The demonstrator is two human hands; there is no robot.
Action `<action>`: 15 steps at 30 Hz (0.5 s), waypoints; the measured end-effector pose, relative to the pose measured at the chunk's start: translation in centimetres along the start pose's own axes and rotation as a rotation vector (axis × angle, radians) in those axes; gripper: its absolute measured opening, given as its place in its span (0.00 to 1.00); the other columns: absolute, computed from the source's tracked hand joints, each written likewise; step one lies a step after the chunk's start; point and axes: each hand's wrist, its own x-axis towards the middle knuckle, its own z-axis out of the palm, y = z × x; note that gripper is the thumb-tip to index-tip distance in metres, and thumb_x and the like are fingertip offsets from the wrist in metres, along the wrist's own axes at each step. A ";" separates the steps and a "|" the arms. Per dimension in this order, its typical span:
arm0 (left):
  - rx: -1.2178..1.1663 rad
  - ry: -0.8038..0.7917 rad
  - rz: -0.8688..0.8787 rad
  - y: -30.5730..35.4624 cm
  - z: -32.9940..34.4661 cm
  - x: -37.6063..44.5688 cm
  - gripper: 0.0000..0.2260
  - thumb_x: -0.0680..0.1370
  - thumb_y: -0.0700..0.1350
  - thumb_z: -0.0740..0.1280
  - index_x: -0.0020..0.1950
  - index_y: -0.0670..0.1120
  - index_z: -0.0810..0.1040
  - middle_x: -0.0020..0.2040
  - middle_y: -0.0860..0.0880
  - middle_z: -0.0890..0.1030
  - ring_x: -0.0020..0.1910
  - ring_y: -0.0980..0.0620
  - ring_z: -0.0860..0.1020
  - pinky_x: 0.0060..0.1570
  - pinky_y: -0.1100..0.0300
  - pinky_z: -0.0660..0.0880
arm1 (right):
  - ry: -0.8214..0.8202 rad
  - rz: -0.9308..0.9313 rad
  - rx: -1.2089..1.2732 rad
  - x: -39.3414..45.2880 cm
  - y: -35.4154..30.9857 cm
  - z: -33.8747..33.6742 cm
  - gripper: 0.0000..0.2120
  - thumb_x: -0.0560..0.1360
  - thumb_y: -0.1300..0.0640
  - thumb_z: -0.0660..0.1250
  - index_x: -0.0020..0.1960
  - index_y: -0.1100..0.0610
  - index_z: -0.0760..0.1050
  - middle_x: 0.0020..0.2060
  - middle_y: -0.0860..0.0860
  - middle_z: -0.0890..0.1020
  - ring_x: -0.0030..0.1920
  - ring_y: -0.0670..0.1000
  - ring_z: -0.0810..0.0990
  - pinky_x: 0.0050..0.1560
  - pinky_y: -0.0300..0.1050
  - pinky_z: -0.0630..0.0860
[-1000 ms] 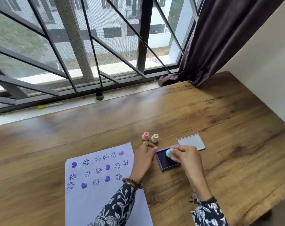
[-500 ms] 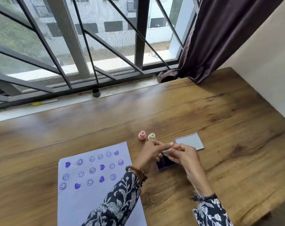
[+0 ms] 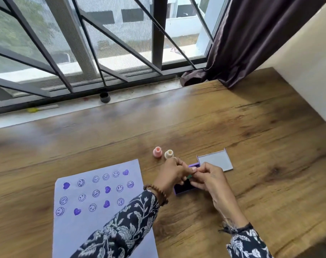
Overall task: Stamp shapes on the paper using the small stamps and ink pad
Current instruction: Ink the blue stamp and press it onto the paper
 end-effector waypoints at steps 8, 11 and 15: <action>-0.033 -0.038 -0.049 -0.4 -0.5 0.5 0.10 0.70 0.41 0.72 0.36 0.45 0.71 0.28 0.50 0.74 0.19 0.62 0.68 0.19 0.71 0.65 | -0.037 -0.007 -0.040 0.3 0.3 -0.1 0.12 0.72 0.65 0.69 0.32 0.58 0.71 0.25 0.50 0.81 0.29 0.46 0.82 0.29 0.37 0.78; -0.021 -0.051 -0.066 -0.2 -0.7 0.7 0.10 0.70 0.41 0.72 0.34 0.45 0.72 0.28 0.50 0.74 0.19 0.62 0.68 0.19 0.71 0.64 | -0.043 -0.021 -0.071 0.5 0.1 -0.2 0.13 0.72 0.64 0.69 0.31 0.57 0.70 0.26 0.51 0.81 0.28 0.45 0.81 0.29 0.37 0.79; 0.012 -0.065 -0.074 0.3 -0.5 0.4 0.09 0.73 0.40 0.70 0.35 0.43 0.72 0.30 0.48 0.73 0.18 0.61 0.67 0.18 0.71 0.64 | -0.023 -0.056 -0.115 0.4 -0.4 0.1 0.15 0.72 0.66 0.68 0.30 0.56 0.68 0.30 0.53 0.78 0.26 0.44 0.79 0.27 0.37 0.77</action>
